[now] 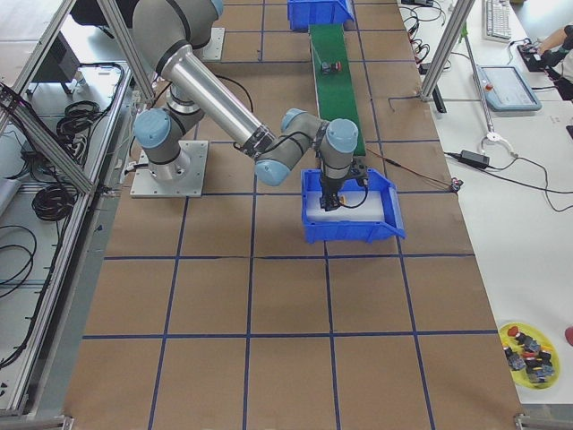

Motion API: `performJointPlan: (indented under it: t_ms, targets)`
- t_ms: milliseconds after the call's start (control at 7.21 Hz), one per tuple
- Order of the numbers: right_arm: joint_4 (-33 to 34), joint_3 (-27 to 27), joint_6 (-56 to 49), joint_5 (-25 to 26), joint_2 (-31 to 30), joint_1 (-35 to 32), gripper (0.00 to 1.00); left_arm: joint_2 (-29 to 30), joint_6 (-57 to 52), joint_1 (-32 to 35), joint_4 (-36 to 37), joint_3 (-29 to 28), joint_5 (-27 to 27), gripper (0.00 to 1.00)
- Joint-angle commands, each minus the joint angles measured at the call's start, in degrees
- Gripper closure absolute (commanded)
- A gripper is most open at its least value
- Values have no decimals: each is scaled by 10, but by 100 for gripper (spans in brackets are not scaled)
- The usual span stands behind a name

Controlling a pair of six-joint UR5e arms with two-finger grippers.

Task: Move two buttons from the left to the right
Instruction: 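Lower the yellow button into the empty blue bin and open the right gripper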

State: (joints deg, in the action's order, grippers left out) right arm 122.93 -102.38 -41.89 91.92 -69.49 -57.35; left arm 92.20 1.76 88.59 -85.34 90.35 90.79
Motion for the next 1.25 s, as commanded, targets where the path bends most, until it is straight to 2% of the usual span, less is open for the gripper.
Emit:
performJointPlan:
  t_ms: [0, 139, 277, 416, 555, 832, 1109]
  targets:
    - [1, -4, 0, 5, 20, 1, 95, -1, 0, 0, 0, 0, -1, 0]
    - [0, -6, 0, 6, 23, 1, 92, 0, 0, 0, 0, 0, 0, 0]
    - [1, -10, 1, 5, 23, 1, 75, 0, 0, 0, 0, 0, 0, 0]
    - [1, -6, 4, 2, 23, 1, 28, 0, 0, 0, 0, 0, 0, 0]
    - [1, -5, 4, 2, 23, 1, 11, 0, 0, 0, 1, 0, 0, 0]
    - [-3, 6, 7, 1, 16, 0, 2, -1, 0, 0, 1, 0, 0, 0]
    - [-11, 59, 11, -1, 0, -6, 1, -1, 0, 0, 1, 0, 0, 0]
